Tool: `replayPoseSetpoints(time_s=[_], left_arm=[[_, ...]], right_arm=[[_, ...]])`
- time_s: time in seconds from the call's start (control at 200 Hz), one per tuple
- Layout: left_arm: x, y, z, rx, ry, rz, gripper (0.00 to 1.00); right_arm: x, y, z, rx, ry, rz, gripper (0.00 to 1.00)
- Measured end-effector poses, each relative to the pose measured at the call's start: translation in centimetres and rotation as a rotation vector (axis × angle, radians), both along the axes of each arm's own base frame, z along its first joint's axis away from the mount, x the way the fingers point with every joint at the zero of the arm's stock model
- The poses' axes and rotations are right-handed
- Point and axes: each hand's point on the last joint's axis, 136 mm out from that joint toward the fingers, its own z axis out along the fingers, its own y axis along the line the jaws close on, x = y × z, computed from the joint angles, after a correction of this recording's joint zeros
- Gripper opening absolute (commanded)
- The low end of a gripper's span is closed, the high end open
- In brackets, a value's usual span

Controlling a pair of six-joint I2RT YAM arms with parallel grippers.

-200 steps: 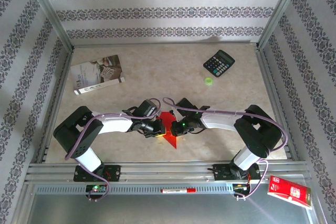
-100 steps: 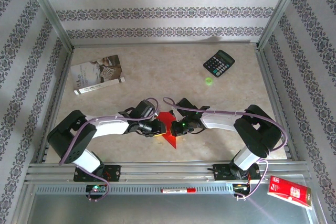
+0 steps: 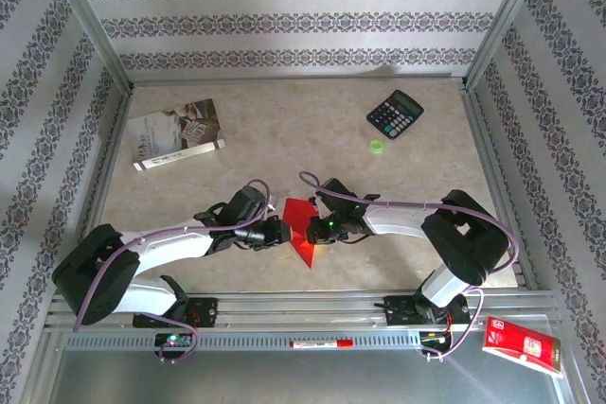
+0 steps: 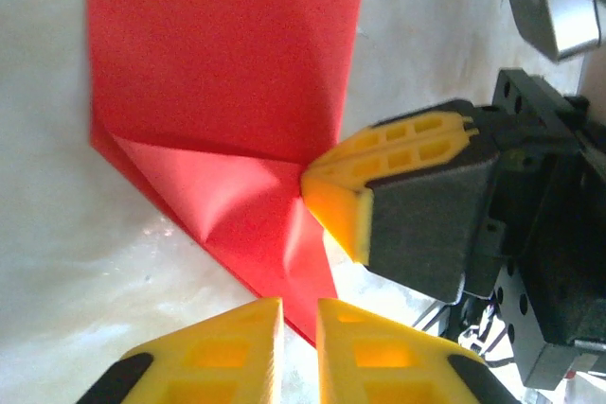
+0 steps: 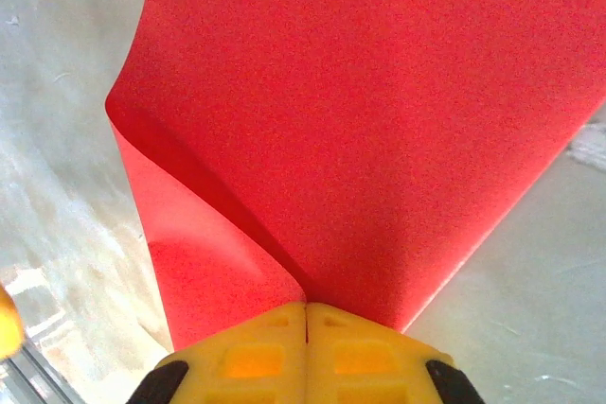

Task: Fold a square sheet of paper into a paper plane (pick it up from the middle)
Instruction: Third fold the triangle at the center of the table.

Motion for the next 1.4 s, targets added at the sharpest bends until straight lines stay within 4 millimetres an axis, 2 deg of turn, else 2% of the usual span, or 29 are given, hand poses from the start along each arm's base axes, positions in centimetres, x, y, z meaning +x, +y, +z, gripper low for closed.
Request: replayPoseSetpoints(time_s=[0.265,0.45,0.794,1.399], left_arm=[[-2.0,-2.5,-2.0,0.003,0.047,-0.079,0.08],[-2.3,-3.4,-2.2,-0.017,0.050,-0.099,0.07],[-2.5,-3.9,-3.2,-0.018,0.069,-0.110,0.08],[-2.5,-4.6,-3.7,-0.032,0.082,-0.121,0.09]], right_arm=[[0.7,0.7,0.0,0.014,0.003,-0.023,0.03],[0.7,0.7,0.0,0.015,0.002,-0.024,0.03],[0.7,0.7,0.0,0.015,0.002,-0.023,0.03],[0.9,0.3,0.2,-0.009,-0.004,0.000,0.06]])
